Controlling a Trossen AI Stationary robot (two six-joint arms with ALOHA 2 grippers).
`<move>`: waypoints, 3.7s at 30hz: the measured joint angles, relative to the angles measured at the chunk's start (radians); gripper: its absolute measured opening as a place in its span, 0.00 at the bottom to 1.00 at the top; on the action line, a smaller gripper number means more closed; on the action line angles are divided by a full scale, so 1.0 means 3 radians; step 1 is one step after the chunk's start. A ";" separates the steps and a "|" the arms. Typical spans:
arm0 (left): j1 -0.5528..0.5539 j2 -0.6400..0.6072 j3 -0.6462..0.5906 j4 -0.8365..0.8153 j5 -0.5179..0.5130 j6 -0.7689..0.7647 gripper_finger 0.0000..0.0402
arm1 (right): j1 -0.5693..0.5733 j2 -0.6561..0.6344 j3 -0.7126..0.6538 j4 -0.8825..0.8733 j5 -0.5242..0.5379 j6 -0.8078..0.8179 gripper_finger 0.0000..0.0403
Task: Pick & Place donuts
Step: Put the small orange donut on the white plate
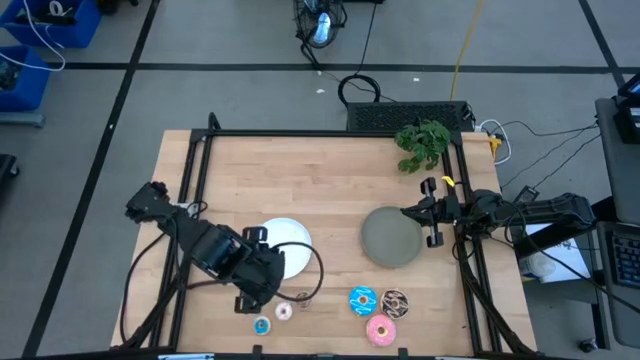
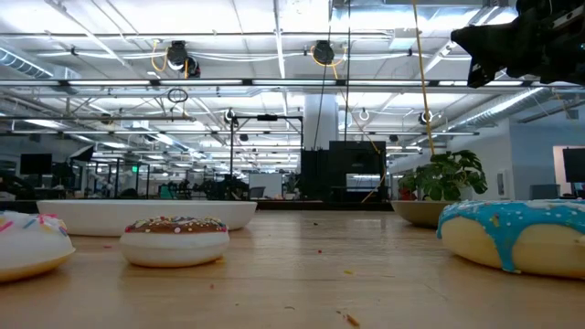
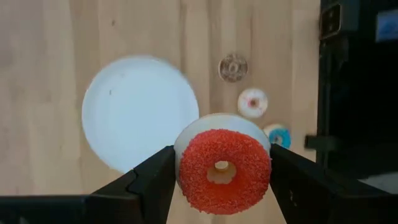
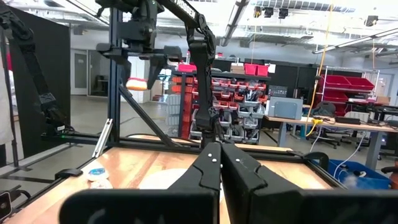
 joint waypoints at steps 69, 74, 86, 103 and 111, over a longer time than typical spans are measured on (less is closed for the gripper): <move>0.1763 -0.0018 -0.2804 0.2387 0.0382 0.1483 0.60 | 0.0000 0.0000 0.0000 -0.0001 -0.0001 0.0000 0.00; 0.1727 -0.0018 -0.2804 0.2387 0.0345 0.1478 0.60 | 0.0000 0.0000 0.0000 -0.0001 -0.0001 0.0000 0.00; 0.1708 -0.0018 -0.2804 0.2362 0.0321 0.1485 0.60 | 0.0000 0.0000 0.0000 -0.0001 -0.0001 0.0000 0.00; 0.1689 -0.0018 -0.2977 0.2364 0.0293 0.1513 0.60 | 0.0000 0.0000 0.0000 0.0000 0.0000 0.0000 0.00; 0.1687 -0.0018 -0.2979 0.2378 0.0296 0.1492 0.60 | 0.0001 0.0000 0.0000 0.0000 0.0000 0.0000 0.00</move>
